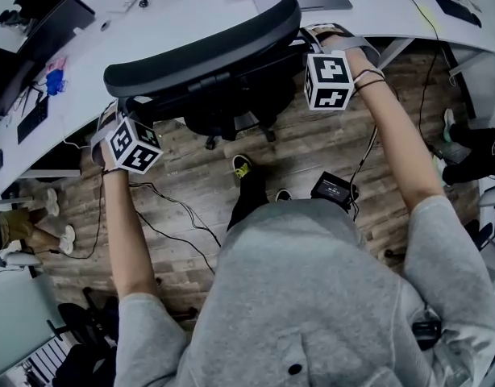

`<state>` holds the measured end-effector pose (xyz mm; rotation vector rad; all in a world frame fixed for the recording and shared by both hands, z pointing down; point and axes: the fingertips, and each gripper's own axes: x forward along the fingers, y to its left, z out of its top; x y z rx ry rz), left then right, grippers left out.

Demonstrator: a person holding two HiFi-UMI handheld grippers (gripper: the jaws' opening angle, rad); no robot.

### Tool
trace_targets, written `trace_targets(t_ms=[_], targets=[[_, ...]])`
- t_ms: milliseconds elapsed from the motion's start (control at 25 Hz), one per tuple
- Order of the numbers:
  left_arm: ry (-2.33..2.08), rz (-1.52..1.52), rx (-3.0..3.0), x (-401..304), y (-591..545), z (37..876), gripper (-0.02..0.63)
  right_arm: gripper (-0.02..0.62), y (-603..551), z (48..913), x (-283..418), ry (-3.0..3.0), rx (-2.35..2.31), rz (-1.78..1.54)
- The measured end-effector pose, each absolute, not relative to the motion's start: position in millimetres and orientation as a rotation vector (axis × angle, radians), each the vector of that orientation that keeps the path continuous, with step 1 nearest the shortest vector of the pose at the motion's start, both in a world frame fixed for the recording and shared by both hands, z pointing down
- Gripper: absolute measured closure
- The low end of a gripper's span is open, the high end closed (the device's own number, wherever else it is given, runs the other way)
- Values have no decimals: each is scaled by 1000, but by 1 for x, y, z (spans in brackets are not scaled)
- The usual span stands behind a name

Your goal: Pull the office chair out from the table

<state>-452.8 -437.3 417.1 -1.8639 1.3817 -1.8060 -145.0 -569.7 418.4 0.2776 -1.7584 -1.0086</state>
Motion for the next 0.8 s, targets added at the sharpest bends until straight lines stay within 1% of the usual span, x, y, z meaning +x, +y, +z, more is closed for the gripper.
trace_targets(t_ms=[480, 800], targets=[[1334, -1806, -1880, -435, -407, 417, 419, 459, -529, 417, -123, -1748, 287, -999], [1340, -1798, -1879, -406, -380, 414, 419, 459, -502, 413, -94, -1747, 293, -997]])
